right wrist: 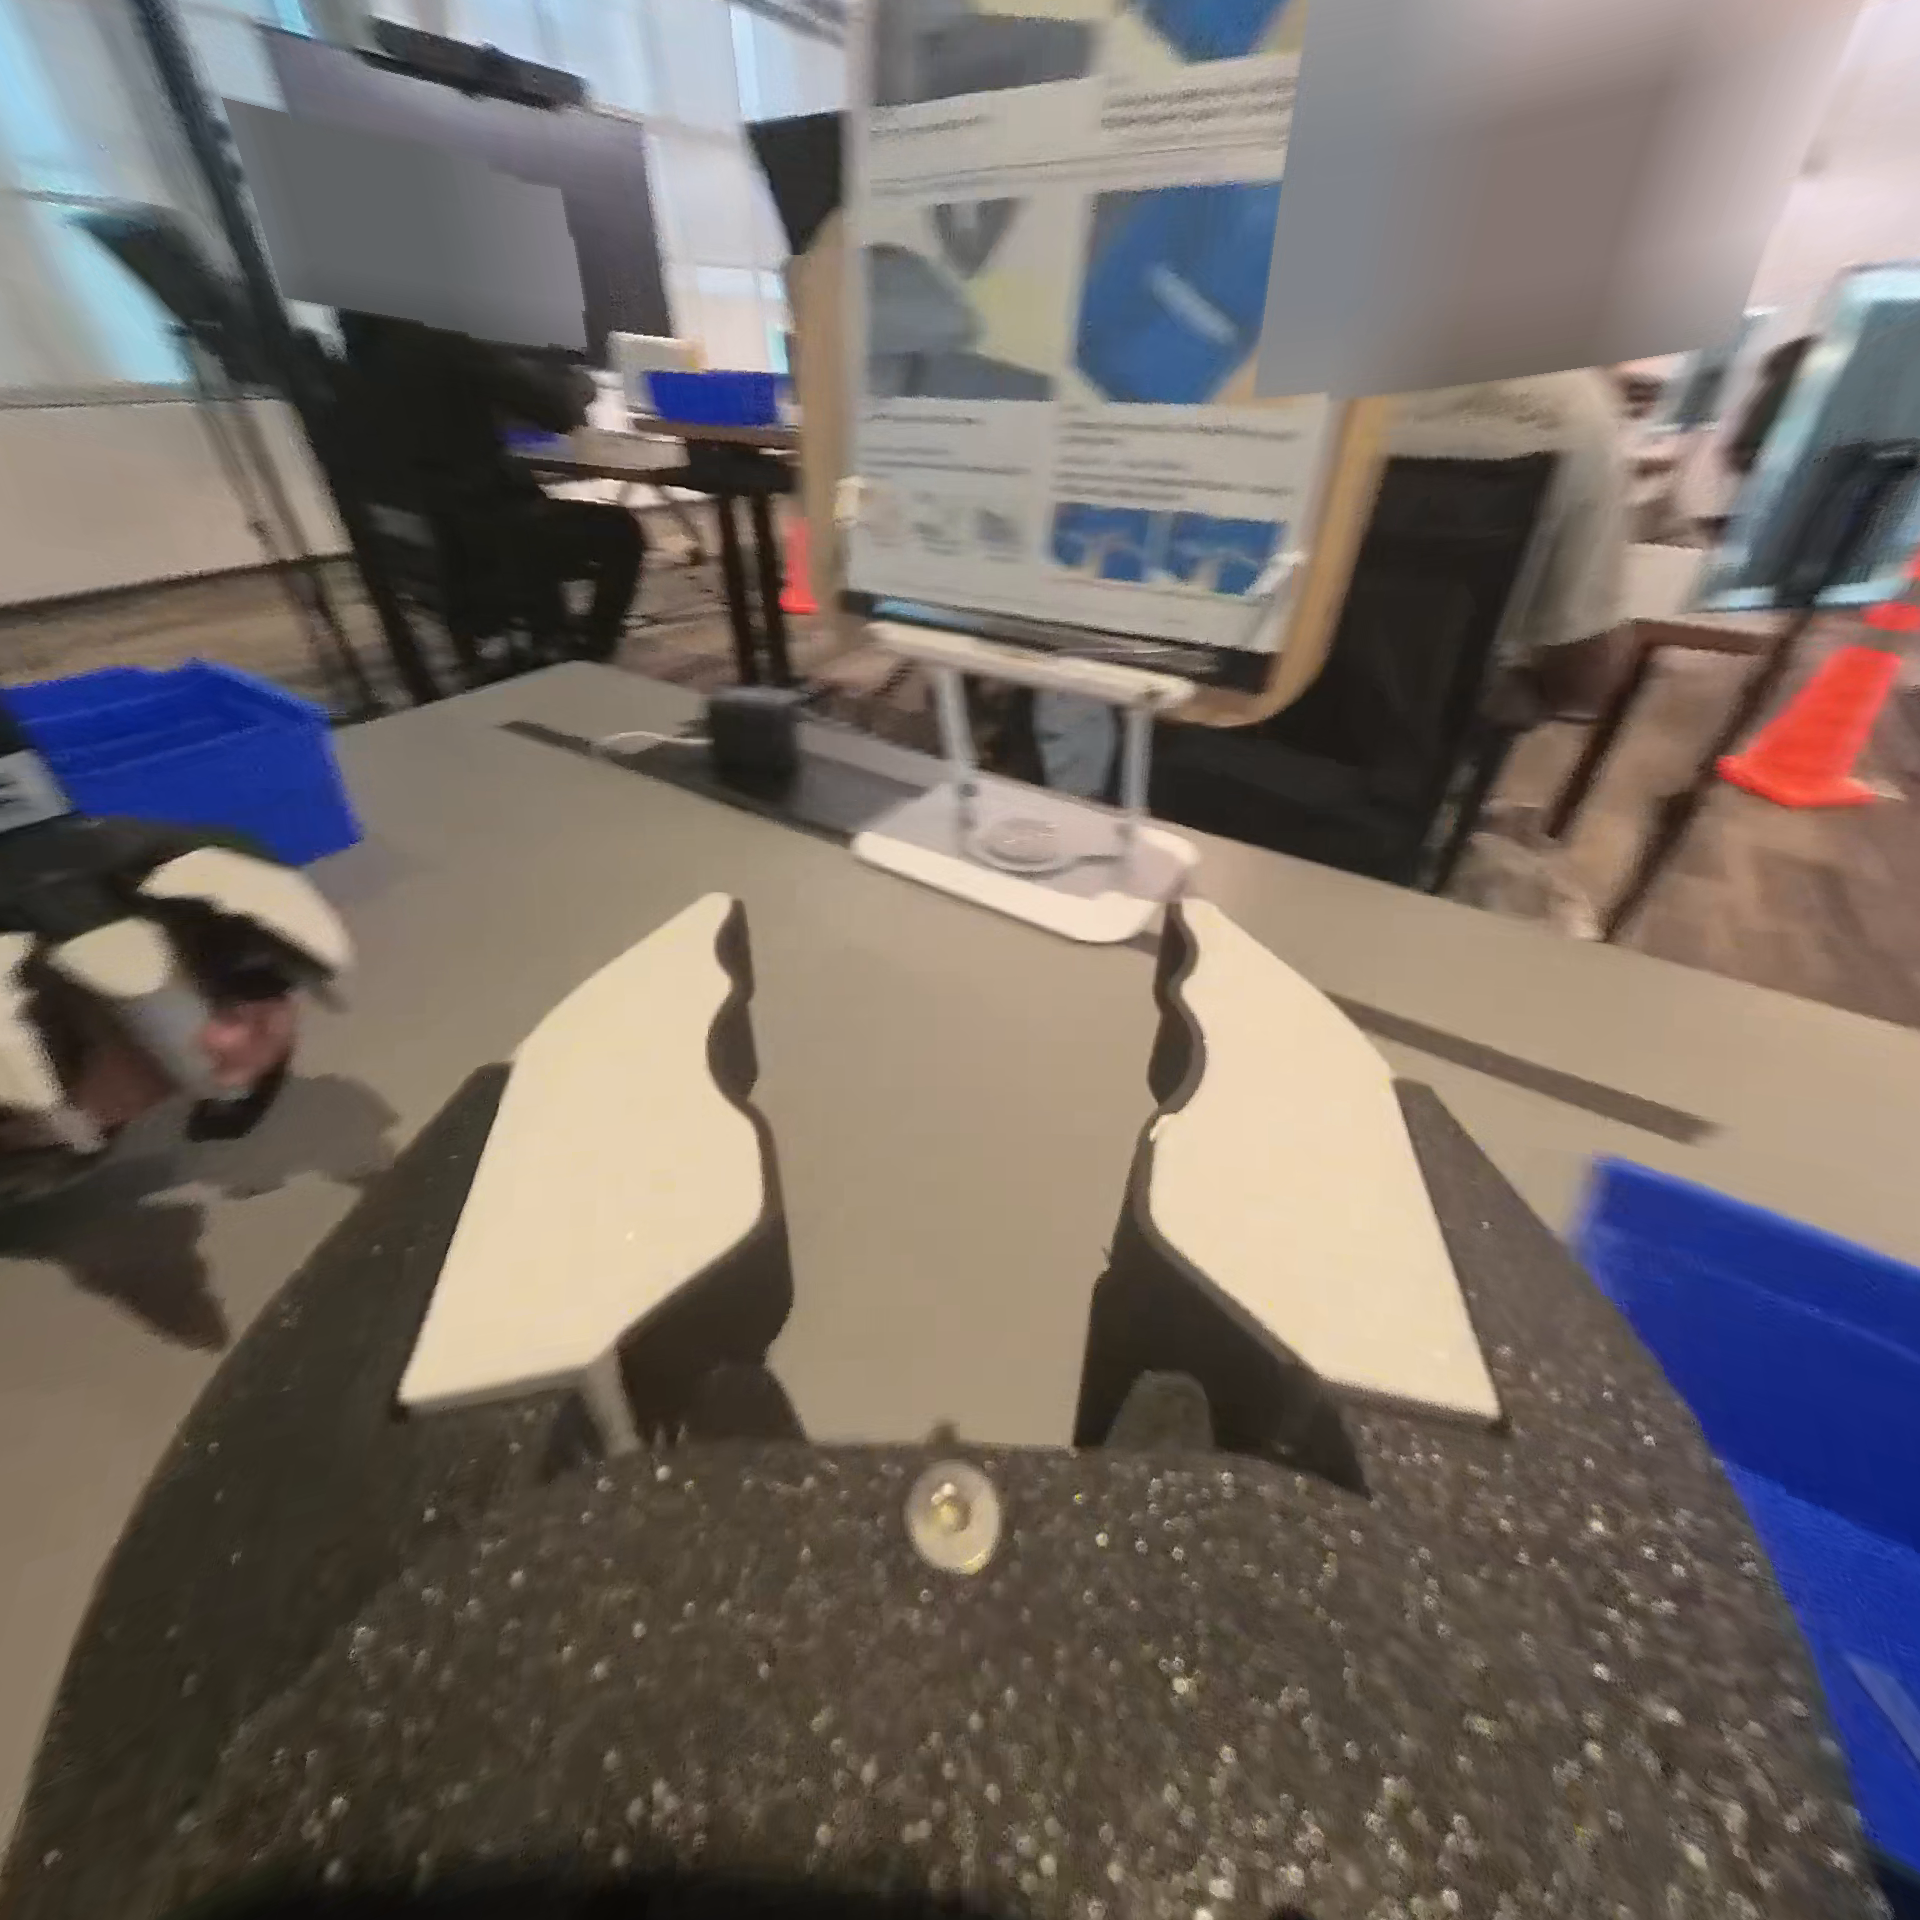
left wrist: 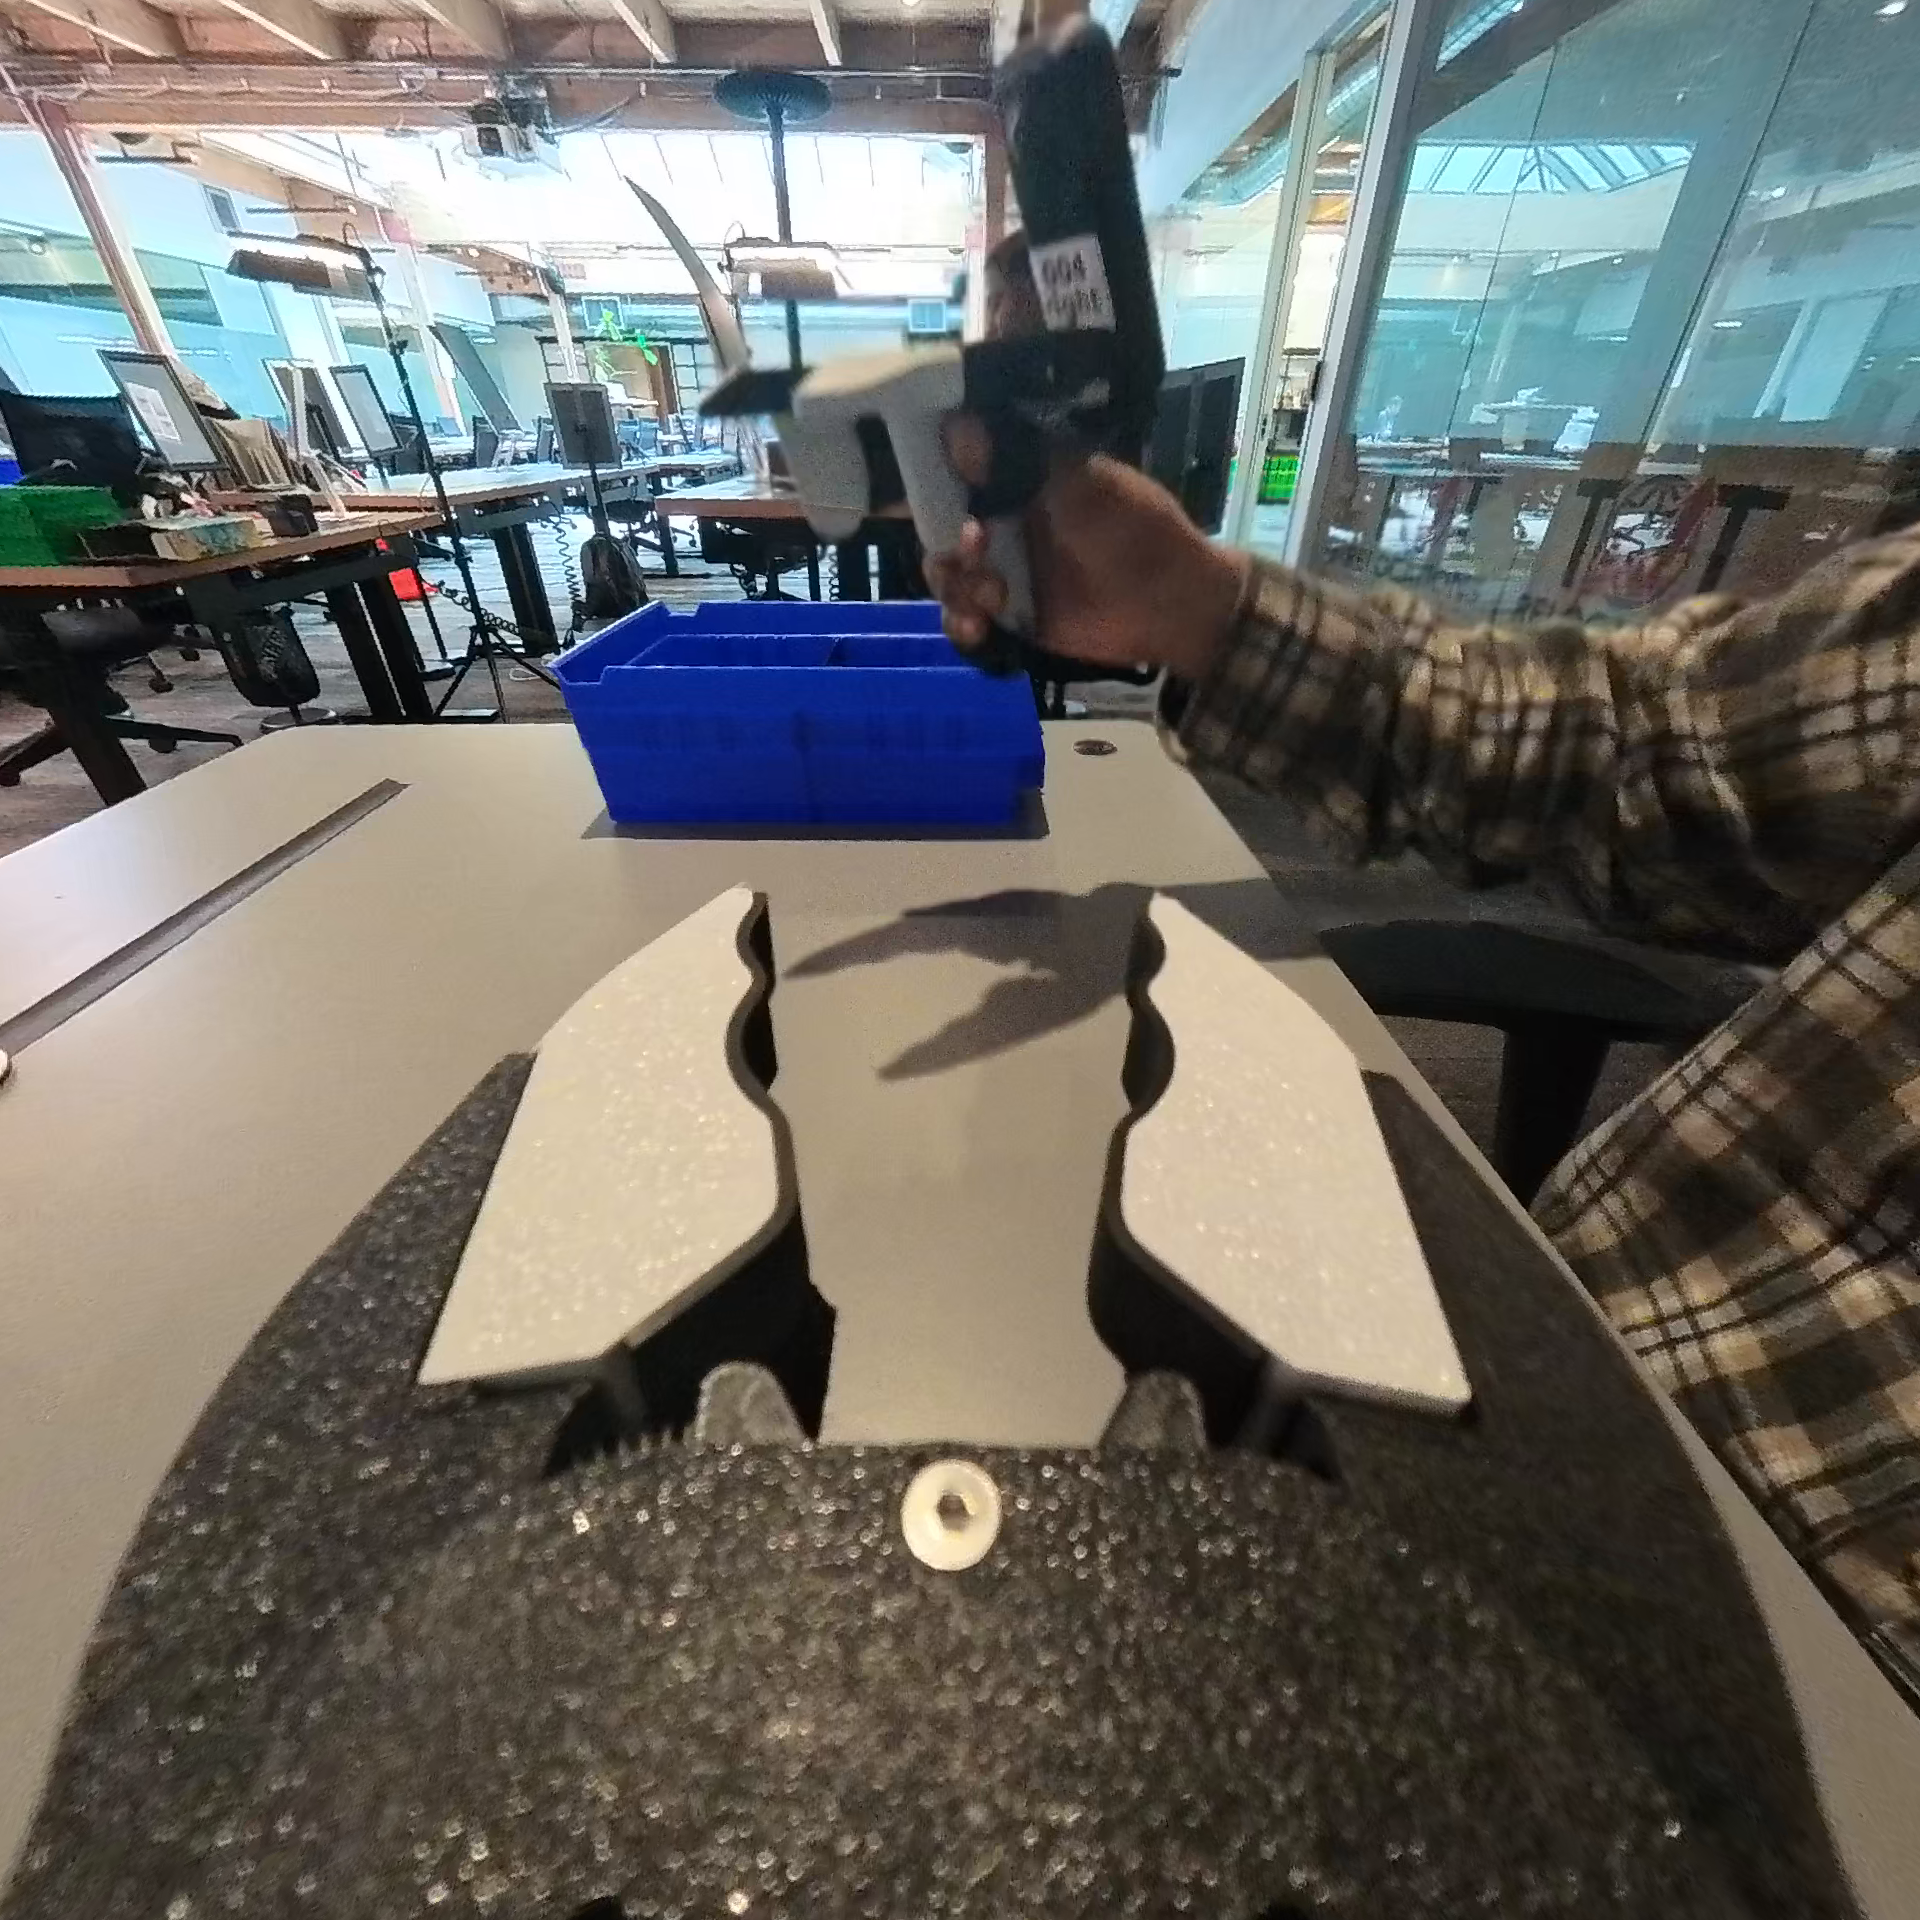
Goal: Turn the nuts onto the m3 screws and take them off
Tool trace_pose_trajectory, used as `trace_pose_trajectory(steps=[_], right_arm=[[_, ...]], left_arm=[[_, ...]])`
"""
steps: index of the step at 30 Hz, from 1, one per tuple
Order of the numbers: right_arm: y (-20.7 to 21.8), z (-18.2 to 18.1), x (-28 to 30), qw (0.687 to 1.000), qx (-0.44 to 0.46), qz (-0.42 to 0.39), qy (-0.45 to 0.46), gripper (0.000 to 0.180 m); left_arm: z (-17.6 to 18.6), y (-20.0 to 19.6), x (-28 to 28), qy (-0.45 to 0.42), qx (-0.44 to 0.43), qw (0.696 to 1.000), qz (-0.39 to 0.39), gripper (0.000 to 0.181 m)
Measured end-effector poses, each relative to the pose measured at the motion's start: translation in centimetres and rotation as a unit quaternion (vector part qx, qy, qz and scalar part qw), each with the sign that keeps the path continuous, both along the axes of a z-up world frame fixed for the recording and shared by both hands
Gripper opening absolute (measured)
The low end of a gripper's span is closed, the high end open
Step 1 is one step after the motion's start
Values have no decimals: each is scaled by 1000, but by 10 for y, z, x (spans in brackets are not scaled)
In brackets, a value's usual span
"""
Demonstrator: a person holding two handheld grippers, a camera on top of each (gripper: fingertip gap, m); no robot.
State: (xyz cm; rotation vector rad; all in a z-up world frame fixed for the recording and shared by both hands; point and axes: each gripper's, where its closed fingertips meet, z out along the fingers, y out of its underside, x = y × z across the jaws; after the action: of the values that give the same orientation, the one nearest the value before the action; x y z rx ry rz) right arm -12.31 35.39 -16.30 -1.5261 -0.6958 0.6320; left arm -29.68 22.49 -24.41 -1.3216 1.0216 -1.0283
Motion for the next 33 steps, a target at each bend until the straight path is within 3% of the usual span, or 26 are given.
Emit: trace_pose_trajectory(steps=[6,11,23,33], right_arm=[[-22,-60,-75,991,-10,114,68,73],[-24,-95,-96,987,-13,145,65,69],[-33,-110,-101,984,4,173,37,64],[-46,-105,-108,979,12,198,40,64]], left_arm=[[-2,3,-2,-2,-5,1000,3,64],[-5,5,-3,1,-8,1000,5,64],[-10,13,-10,14,-9,1000,26,62],[25,-8,-87,15,5,989,146,59]])
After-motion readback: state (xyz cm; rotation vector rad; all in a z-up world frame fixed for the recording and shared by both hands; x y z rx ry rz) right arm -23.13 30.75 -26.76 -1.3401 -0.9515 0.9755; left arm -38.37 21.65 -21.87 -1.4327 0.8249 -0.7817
